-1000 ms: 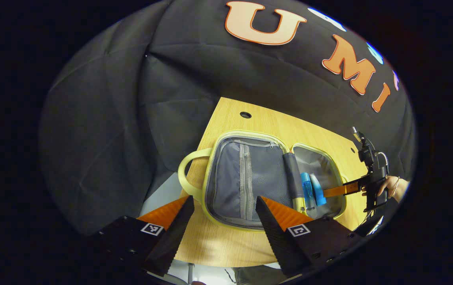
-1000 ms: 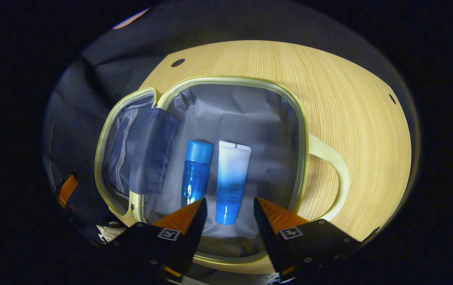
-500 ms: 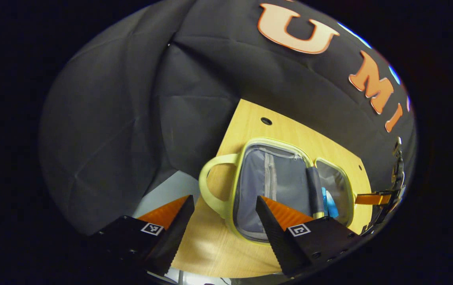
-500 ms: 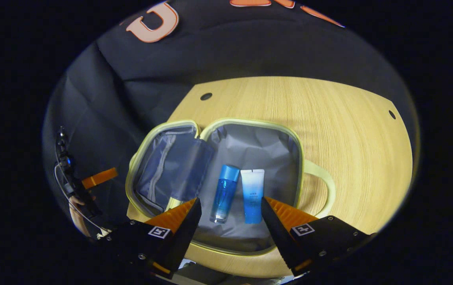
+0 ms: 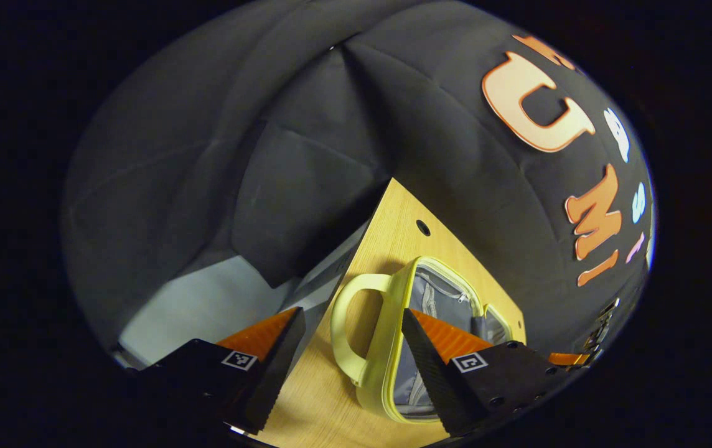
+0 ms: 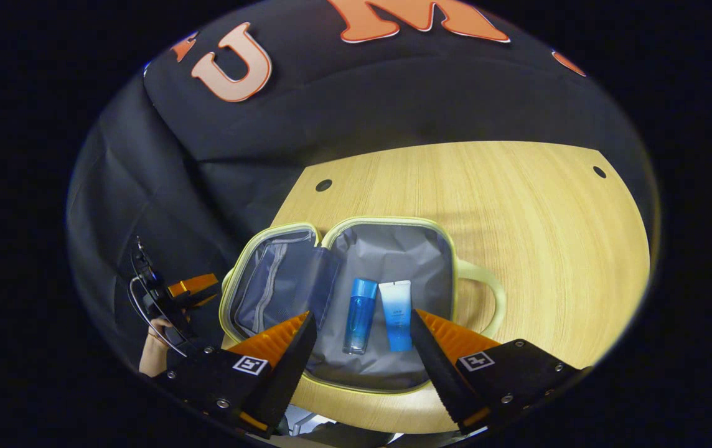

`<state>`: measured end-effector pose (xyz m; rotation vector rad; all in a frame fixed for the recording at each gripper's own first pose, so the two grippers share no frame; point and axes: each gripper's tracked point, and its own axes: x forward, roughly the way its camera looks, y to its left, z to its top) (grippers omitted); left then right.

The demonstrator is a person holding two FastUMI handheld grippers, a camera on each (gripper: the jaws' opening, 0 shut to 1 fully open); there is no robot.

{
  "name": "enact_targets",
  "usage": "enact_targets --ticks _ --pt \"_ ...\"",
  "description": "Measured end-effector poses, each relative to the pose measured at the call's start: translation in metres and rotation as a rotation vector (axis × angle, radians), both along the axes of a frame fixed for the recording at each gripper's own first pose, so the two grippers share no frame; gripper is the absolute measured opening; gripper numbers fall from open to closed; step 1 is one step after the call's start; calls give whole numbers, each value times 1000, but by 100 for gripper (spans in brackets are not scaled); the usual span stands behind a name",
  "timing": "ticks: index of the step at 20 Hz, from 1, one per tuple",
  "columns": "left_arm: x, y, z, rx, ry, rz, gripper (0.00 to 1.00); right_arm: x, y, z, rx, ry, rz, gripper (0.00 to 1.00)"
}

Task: First open the suitcase, pack the skin care products into it, and then close the suitcase.

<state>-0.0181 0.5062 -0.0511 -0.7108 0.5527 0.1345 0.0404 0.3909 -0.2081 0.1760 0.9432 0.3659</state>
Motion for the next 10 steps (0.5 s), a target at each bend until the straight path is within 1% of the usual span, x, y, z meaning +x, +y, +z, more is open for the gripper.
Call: enact_targets --ticks 2,3,4,6,7,9,10 --pt "4 2 -12 -41 9 9 97 3 -16 4 -8 -13 -41 96" --pt "6 4 -16 -56 15 14 95 3 -23 5 -8 -13 -65 96" --pt "8 3 -20 -67 19 14 95 3 -30 6 -4 -13 -89 96" --pt "12 -3 -20 -86 4 -15 84 2 -41 7 0 -6 -131 96" --pt "14 -7 -20 -87 -3 -41 81 3 -46 6 0 -4 -147 96" --pt "21 -5 -30 -29 43 -27 41 1 -51 6 1 -2 -168 96" --pt "32 -6 -36 -30 58 -40 21 1 -50 7 6 0 -169 96"
